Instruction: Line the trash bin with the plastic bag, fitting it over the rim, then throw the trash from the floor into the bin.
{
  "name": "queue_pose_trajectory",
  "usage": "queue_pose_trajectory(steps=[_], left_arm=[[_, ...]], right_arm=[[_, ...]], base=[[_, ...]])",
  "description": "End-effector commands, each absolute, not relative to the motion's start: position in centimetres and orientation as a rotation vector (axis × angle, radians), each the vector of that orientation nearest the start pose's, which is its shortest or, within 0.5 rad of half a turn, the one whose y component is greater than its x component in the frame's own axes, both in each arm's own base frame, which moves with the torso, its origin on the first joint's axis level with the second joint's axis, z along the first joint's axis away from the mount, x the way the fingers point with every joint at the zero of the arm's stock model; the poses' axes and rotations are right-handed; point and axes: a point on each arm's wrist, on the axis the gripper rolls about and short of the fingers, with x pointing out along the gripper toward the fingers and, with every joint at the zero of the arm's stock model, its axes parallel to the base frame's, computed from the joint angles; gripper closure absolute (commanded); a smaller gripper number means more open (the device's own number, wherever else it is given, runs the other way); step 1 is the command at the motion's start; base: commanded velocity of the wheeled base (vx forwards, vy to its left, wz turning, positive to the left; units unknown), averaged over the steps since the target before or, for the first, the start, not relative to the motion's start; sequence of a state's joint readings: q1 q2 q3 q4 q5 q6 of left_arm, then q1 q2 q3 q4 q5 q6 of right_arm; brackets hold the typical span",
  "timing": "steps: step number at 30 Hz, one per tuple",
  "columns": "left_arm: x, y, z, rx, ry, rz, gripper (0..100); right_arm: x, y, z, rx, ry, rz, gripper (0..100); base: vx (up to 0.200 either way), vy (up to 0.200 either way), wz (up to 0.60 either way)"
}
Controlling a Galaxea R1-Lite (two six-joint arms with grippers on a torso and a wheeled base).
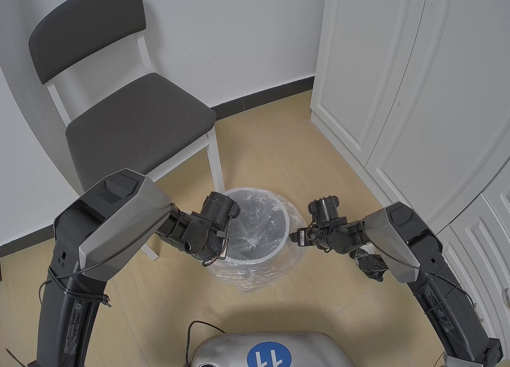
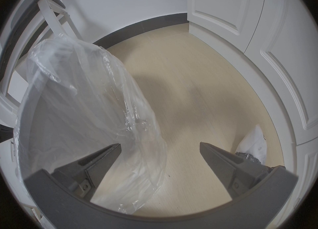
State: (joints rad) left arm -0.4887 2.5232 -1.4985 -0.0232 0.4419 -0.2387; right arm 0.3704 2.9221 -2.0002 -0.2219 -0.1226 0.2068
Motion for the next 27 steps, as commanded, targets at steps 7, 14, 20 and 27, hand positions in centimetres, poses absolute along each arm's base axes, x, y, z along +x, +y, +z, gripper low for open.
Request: queue_pose_trajectory(steps=[7, 14, 20, 27], left_arm=[[42.7, -20.0, -5.1, 0.244, 0.916, 0.045, 100], [43.7, -19.9, -4.8, 0.252, 0.938, 0.048, 100], [43.5, -19.8, -4.9, 0.264, 0.964, 0.053, 100], [42.8, -19.5, -2.2, 0.196, 0.927, 0.087, 100]], right_arm=[[50.2, 19.1, -9.4, 0.027, 0.7, 0.165, 0], [50.2, 19.1, -9.4, 0.028, 0.7, 0.164, 0], [50.2, 19.1, -9.3, 0.03, 0.699, 0.163, 0], [50.0, 19.0, -6.8, 0.06, 0.676, 0.162, 0]], base=[[0.0, 0.0, 0.0], [0.0, 0.0, 0.0], [0.0, 0.0, 0.0], [0.0, 0.0, 0.0]])
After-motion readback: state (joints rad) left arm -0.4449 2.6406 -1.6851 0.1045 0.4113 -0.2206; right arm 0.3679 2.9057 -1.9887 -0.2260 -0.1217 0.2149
